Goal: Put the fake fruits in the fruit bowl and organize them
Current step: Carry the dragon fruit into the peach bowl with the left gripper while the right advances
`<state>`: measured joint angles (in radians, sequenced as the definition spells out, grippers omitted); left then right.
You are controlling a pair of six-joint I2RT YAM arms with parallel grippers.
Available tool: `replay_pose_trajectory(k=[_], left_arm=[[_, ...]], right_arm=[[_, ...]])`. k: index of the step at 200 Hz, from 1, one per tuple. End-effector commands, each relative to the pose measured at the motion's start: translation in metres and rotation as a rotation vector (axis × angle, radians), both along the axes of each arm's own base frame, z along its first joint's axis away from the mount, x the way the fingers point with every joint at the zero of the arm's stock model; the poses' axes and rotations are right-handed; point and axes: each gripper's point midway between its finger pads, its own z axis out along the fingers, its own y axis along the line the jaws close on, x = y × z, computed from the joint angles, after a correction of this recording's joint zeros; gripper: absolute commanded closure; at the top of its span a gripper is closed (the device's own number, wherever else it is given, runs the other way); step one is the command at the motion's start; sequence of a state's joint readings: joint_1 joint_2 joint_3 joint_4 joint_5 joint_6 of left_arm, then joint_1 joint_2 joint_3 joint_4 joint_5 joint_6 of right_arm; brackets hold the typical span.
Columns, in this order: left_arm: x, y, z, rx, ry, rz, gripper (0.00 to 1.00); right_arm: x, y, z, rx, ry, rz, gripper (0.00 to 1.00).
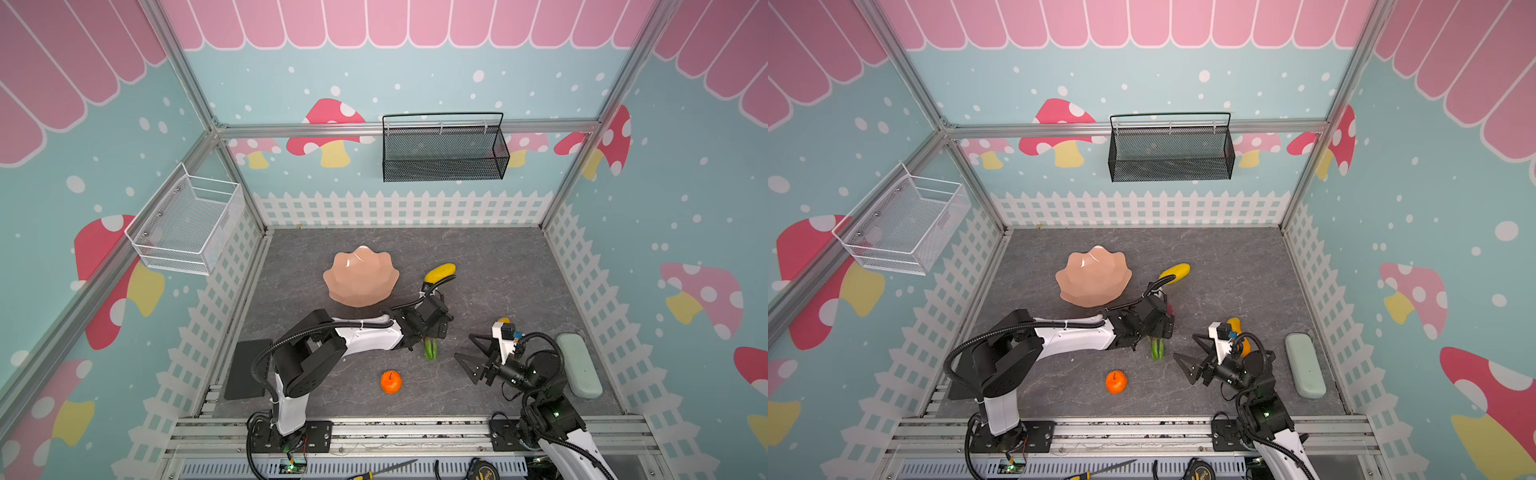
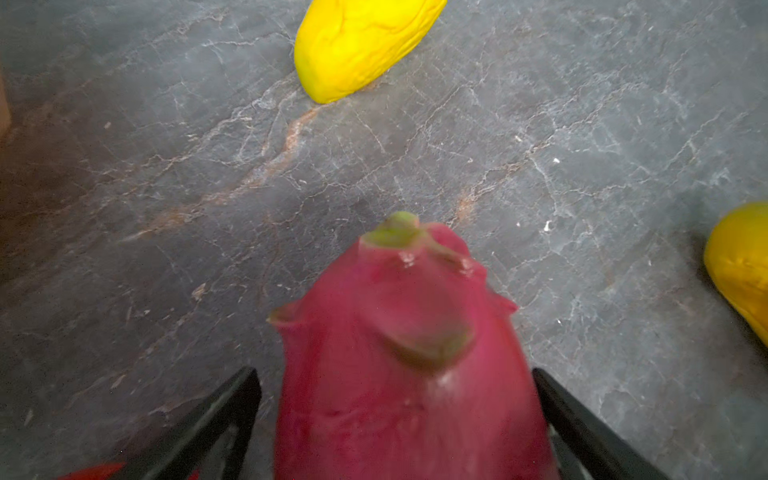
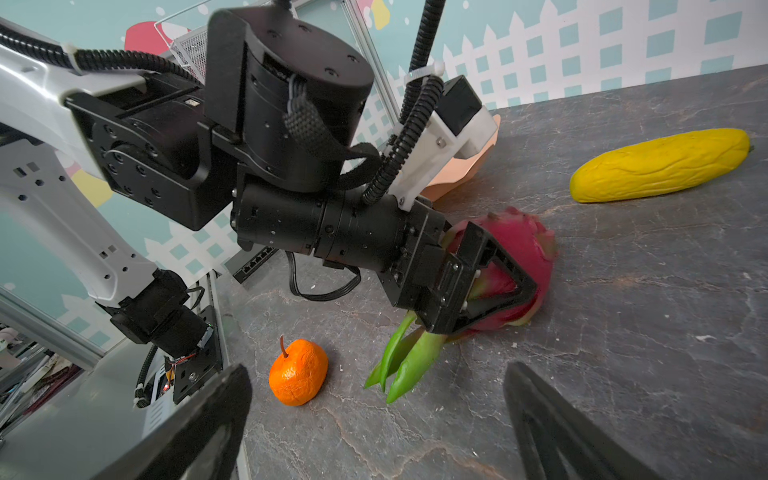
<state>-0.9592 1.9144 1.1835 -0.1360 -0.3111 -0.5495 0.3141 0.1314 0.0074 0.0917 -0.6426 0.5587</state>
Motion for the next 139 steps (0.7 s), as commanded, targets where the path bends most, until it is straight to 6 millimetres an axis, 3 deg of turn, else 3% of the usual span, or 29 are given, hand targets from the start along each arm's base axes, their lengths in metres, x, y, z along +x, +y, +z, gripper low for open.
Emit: replay_pose_trajectory(k=[1, 20, 38, 69, 87, 102, 117, 139], left_arm=[[0.005, -0.003, -0.002, -0.017, 0.023, 0.007, 0.11], [0.003, -0.003, 0.011, -0.063, 0.004, -0.004, 0.24], [0.000, 0.002, 0.039, -0.137, -0.051, -0.008, 0.29], [-0.002, 0.027, 0.095, -0.208, -0.151, -0.014, 0.31], [0.008, 0.058, 0.122, -0.177, -0.203, 0.035, 0.31], [0.022, 0.093, 0.129, -0.127, -0.196, 0.105, 0.31], [0.040, 0.126, 0.128, -0.077, -0.172, 0.167, 0.31], [0.067, 0.165, 0.121, 0.024, -0.147, 0.238, 0.30]], right_arm=[[0.005, -0.003, -0.020, -0.004, 0.052, -0.029, 0.02], [0.010, -0.005, -0.022, -0.026, 0.091, -0.054, 0.02], [0.019, -0.006, -0.021, -0.076, 0.148, -0.076, 0.02], [0.046, 0.007, 0.017, -0.107, 0.161, -0.043, 0.02], [0.069, 0.012, 0.043, -0.117, 0.118, -0.056, 0.02], [0.094, 0.016, 0.061, -0.124, 0.085, -0.079, 0.02], [0.119, 0.028, 0.063, -0.131, 0.129, -0.052, 0.02], [0.142, 0.058, 0.060, -0.137, 0.175, 0.012, 0.02]])
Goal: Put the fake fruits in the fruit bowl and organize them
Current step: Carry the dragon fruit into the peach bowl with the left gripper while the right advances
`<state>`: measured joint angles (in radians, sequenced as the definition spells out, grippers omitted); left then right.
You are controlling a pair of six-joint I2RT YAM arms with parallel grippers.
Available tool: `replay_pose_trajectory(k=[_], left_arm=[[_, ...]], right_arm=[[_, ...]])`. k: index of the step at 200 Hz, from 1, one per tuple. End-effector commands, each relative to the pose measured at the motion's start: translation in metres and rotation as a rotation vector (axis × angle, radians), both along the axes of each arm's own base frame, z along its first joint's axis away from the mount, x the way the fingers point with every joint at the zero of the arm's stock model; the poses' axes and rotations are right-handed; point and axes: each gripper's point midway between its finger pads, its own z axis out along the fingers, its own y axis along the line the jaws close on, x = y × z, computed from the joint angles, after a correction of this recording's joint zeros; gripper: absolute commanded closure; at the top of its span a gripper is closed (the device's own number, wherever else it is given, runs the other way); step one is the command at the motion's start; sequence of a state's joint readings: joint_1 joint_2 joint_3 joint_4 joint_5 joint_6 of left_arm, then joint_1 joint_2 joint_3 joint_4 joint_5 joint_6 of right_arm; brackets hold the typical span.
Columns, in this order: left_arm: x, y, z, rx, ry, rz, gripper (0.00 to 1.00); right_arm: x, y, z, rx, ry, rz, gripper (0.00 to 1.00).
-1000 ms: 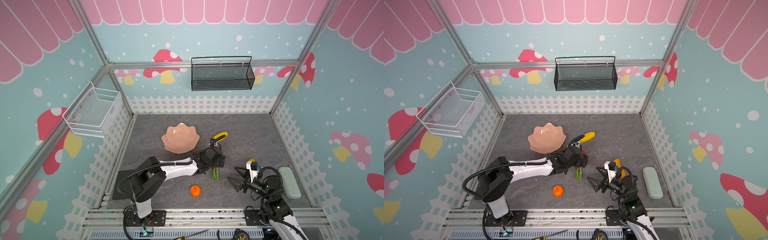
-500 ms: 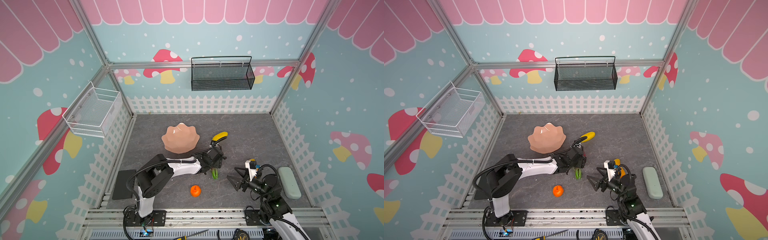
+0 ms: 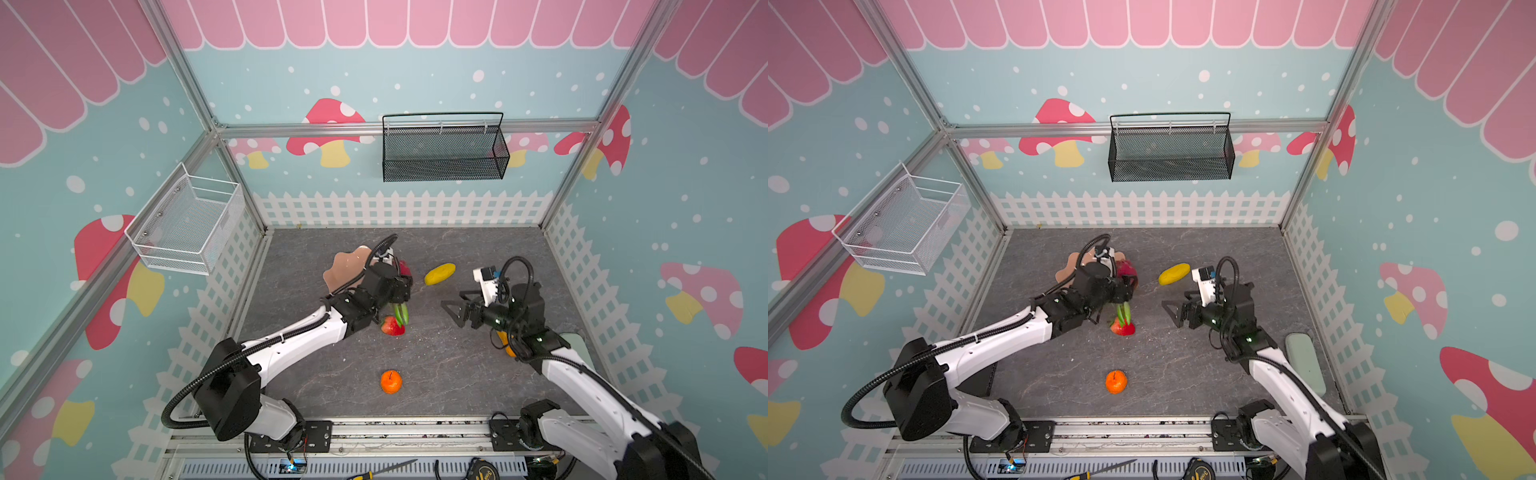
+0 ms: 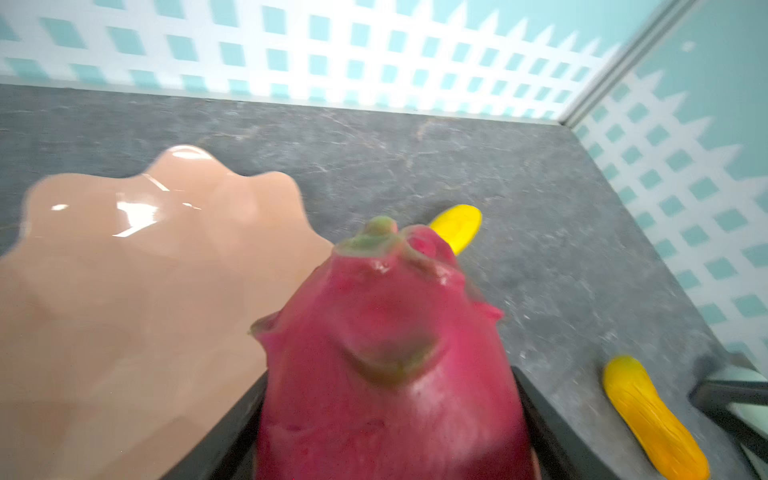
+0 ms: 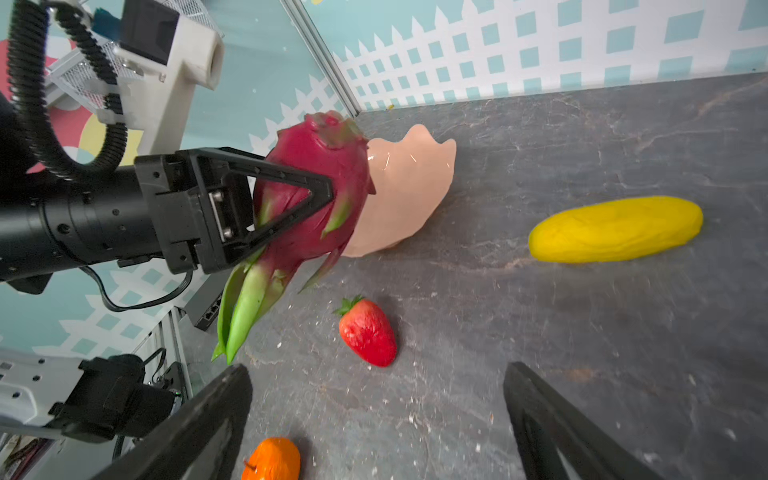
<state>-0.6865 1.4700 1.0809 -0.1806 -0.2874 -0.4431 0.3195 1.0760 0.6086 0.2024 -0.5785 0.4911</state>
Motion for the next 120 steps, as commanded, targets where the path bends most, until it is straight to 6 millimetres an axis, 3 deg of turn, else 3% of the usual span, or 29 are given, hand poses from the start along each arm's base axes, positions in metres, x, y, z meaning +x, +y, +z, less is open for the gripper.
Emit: replay_pose_trajectory(k=[1, 16, 41, 59, 74, 91, 120], left_arm=[[0.015, 0.043, -0.027, 0.164, 0.099, 0.067, 0.30], [0.033, 0.060, -0.033, 0.196, 0.129, 0.100, 0.30], [0.060, 0.074, -0.043, 0.208, 0.156, 0.135, 0.30], [0.073, 0.080, -0.055, 0.225, 0.188, 0.152, 0.30], [0.079, 0.082, -0.067, 0.236, 0.216, 0.157, 0.30], [0.083, 0.086, -0.075, 0.256, 0.226, 0.168, 0.30], [0.088, 0.089, -0.089, 0.270, 0.257, 0.162, 0.29]], right_arm=[[0.020, 0.027, -0.002, -0.007, 0.016, 0.058, 0.02], [0.026, 0.041, -0.004, -0.041, 0.045, 0.065, 0.02], [0.029, 0.057, 0.022, -0.081, -0.046, 0.075, 0.02], [0.034, 0.065, 0.025, -0.128, -0.142, 0.131, 0.02], [0.028, 0.071, 0.017, -0.140, -0.224, 0.188, 0.02], [0.010, 0.074, 0.021, -0.015, -0.305, 0.217, 0.02], [-0.002, 0.078, 0.010, -0.007, -0.311, 0.263, 0.02]])
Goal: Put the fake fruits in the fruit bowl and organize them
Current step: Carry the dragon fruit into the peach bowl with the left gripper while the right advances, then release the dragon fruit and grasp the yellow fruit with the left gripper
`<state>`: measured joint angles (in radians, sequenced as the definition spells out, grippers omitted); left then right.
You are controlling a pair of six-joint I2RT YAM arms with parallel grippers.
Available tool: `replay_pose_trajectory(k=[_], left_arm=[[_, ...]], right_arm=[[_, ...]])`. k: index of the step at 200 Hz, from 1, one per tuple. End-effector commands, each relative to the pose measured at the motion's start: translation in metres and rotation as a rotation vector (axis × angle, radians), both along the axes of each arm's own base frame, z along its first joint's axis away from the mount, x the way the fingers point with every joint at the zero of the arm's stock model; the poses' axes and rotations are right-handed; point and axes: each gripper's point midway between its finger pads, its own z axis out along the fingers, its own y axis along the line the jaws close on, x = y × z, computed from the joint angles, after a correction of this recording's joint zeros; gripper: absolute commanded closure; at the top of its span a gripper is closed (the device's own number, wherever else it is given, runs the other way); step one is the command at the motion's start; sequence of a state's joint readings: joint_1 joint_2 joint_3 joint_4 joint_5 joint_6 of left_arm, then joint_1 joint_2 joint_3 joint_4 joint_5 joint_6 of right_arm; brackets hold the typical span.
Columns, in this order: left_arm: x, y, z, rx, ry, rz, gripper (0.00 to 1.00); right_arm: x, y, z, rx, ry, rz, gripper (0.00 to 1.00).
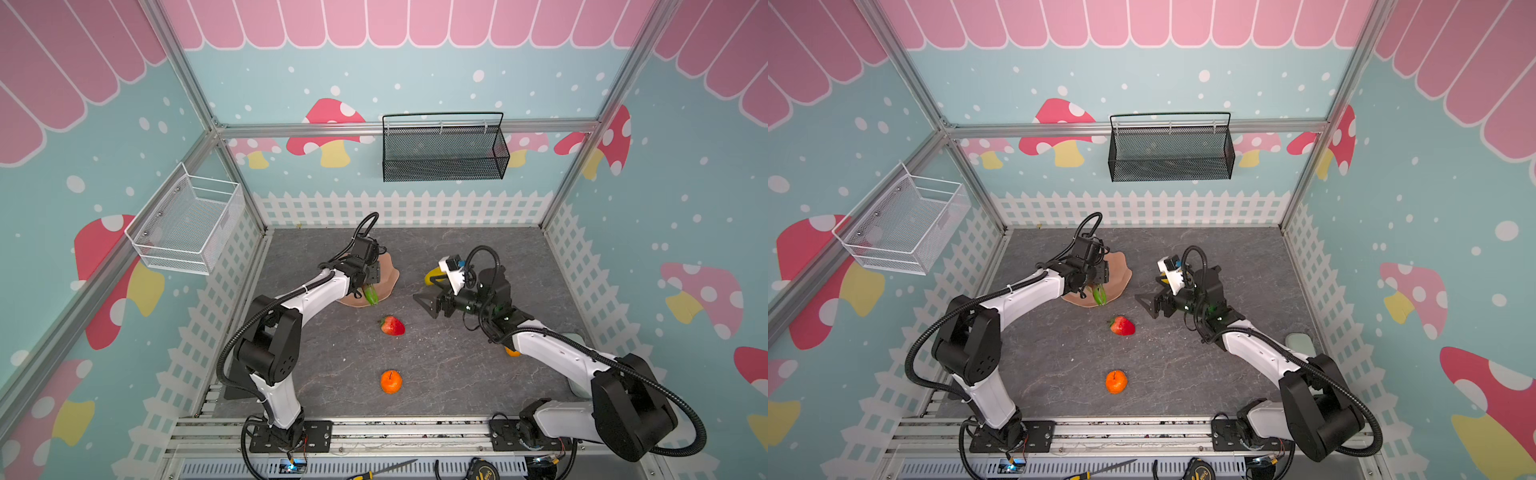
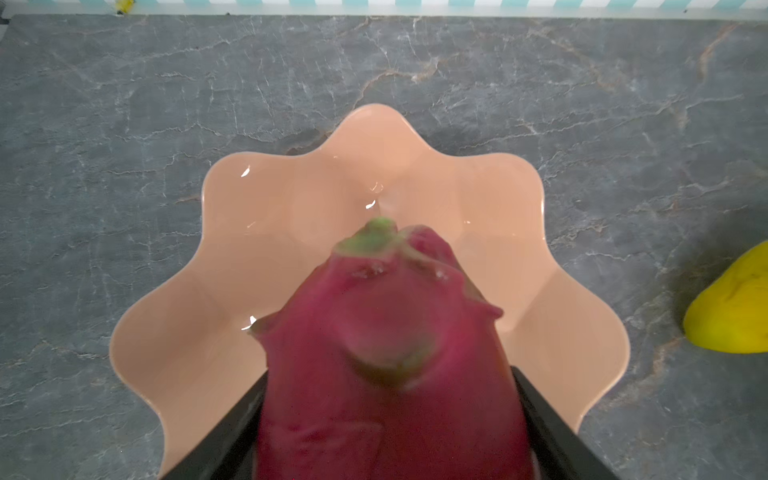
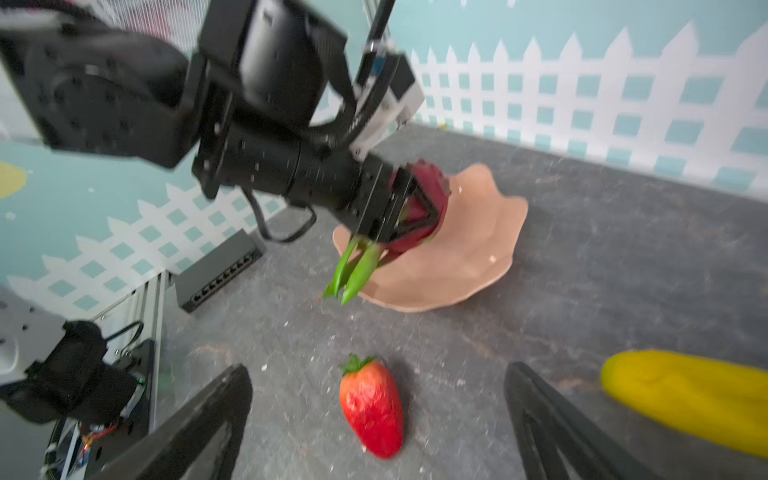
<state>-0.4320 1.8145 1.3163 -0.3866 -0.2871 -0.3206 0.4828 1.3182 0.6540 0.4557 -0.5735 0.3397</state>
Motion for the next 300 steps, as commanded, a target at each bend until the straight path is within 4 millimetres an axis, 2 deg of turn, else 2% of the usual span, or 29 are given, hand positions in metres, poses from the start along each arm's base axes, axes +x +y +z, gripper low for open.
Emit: replay_pose_trajectory(k=[1, 40, 42, 83, 120, 179, 196, 201, 223, 227, 243, 253, 276, 300], left_arm=[[0.007, 0.002, 0.000, 0.007, 0.011, -0.011, 0.28], [0.009, 0.001, -0.022, 0.012, 0.048, -0.008, 0.26], [0.012, 0.009, -0.023, 0.010, 0.050, 0.009, 0.26], [0.018, 0.016, -0.028, 0.011, 0.052, 0.022, 0.15], [0.022, 0.016, -0.032, 0.000, 0.058, 0.017, 0.13], [0.024, 0.015, -0.024, 0.003, 0.038, 0.001, 0.07], [0.023, 0.012, -0.015, -0.011, 0.018, -0.014, 0.07], [0.023, 0.010, -0.010, -0.018, 0.003, -0.027, 0.01], [0.017, -0.010, 0.023, -0.012, -0.119, -0.145, 0.00], [0.011, -0.026, 0.029, -0.008, -0.145, -0.199, 0.01], [0.002, -0.059, 0.051, 0.041, -0.222, -0.338, 0.01], [-0.002, -0.078, 0.057, 0.081, -0.244, -0.410, 0.01], [-0.005, -0.128, 0.052, 0.110, -0.243, -0.586, 0.01], [0.002, -0.175, 0.033, 0.054, -0.211, -0.713, 0.03]], right_arm=[[-0.009, 0.010, 0.022, 0.057, -0.130, 0.076, 0.02], [-0.011, 0.015, 0.010, 0.071, -0.113, 0.108, 0.02], [-0.010, 0.016, 0.009, 0.071, -0.109, 0.110, 0.02], [-0.006, 0.021, -0.003, 0.061, -0.070, 0.124, 0.02], [-0.004, 0.019, -0.003, 0.044, -0.078, 0.108, 0.02], [0.000, 0.018, -0.006, 0.023, -0.075, 0.092, 0.02], [0.004, 0.013, -0.005, 0.018, -0.073, 0.051, 0.02], [0.007, 0.010, -0.006, 0.017, -0.068, 0.032, 0.02], [0.023, -0.011, -0.009, 0.044, -0.002, -0.072, 0.02], [0.026, -0.017, -0.011, 0.053, 0.018, -0.092, 0.02], [0.040, -0.044, -0.022, 0.106, 0.113, -0.176, 0.02], [0.047, -0.065, -0.030, 0.153, 0.180, -0.229, 0.02], [0.050, -0.098, -0.039, 0.269, 0.256, -0.303, 0.02], [0.050, -0.115, -0.039, 0.303, 0.266, -0.360, 0.02]])
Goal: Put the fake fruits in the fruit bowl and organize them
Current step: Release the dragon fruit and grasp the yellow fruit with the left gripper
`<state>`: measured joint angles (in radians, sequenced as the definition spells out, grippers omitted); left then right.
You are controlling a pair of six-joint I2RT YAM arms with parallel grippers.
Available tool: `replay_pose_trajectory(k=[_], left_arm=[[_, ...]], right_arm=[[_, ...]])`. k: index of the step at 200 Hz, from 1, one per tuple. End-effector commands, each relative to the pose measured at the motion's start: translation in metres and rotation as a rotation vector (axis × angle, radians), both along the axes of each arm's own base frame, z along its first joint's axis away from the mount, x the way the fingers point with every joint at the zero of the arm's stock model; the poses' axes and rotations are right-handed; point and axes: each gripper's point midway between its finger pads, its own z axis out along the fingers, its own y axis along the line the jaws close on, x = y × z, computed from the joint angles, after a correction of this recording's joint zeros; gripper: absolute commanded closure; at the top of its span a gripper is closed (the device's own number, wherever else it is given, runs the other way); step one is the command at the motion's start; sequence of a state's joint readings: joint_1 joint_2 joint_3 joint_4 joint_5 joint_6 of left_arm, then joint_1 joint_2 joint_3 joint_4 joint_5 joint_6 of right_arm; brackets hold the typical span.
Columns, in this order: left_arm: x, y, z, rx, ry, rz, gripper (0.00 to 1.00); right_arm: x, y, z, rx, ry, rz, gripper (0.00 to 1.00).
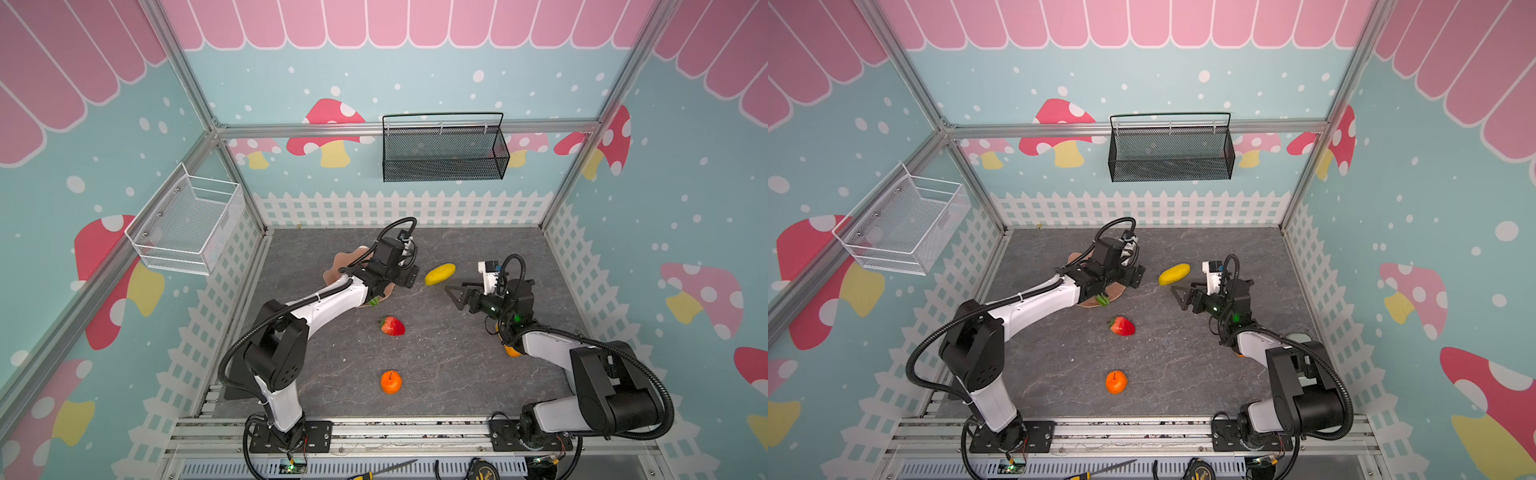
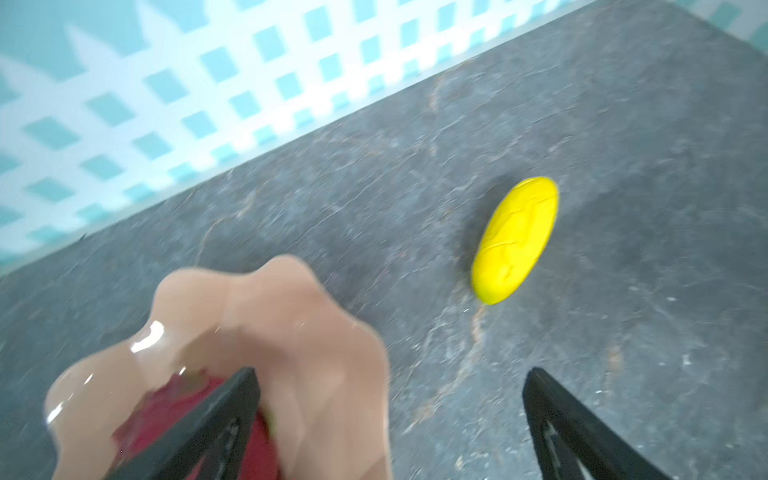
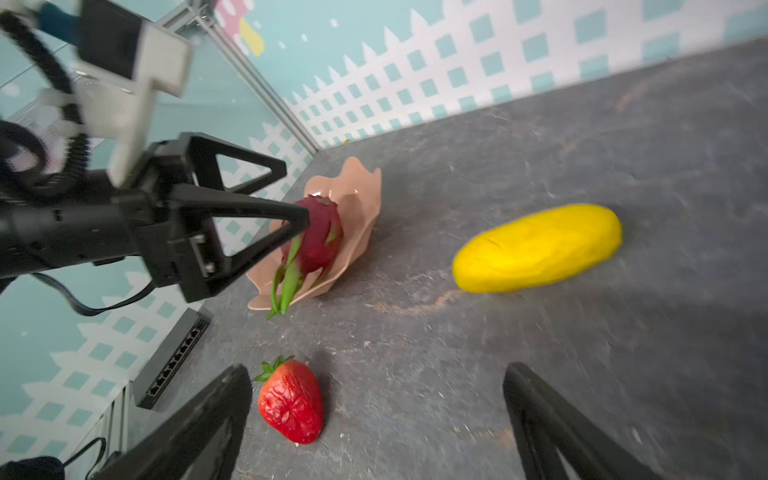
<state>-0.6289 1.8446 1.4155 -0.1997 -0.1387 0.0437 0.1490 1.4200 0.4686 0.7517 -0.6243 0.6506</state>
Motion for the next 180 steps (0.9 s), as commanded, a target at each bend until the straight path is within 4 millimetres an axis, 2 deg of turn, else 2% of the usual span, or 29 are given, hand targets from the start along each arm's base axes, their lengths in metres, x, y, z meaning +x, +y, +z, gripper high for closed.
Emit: replay_pose_trajectory(k=[1, 29, 59, 107, 129, 180], left_arm=[[0.010, -0.036, -0.024, 0.028, 0.021, -0.166, 0.03], [0.025, -0.076, -0.048, -0.010, 0.054, -0.232, 0.06], [0.040, -0.096, -0.069, -0.035, 0.093, -0.235, 0.07], [0.048, -0.108, -0.100, -0.040, 0.157, -0.222, 0.09], [0.055, -0.109, -0.105, -0.008, 0.179, -0.194, 0.10], [0.053, -0.113, -0.121, 0.040, 0.263, -0.188, 0.11]], right_arm=[[-0.003, -0.006, 0.013, 0.108, 0.007, -0.021, 0.02], [-0.005, -0.019, 0.021, 0.114, -0.018, -0.069, 0.02], [-0.005, -0.023, 0.024, 0.114, -0.031, -0.074, 0.02], [-0.006, -0.021, 0.027, 0.122, -0.035, -0.054, 0.02], [-0.006, -0.021, 0.027, 0.122, -0.036, -0.048, 0.02], [-0.006, -0.020, 0.027, 0.121, -0.035, -0.042, 0.02]])
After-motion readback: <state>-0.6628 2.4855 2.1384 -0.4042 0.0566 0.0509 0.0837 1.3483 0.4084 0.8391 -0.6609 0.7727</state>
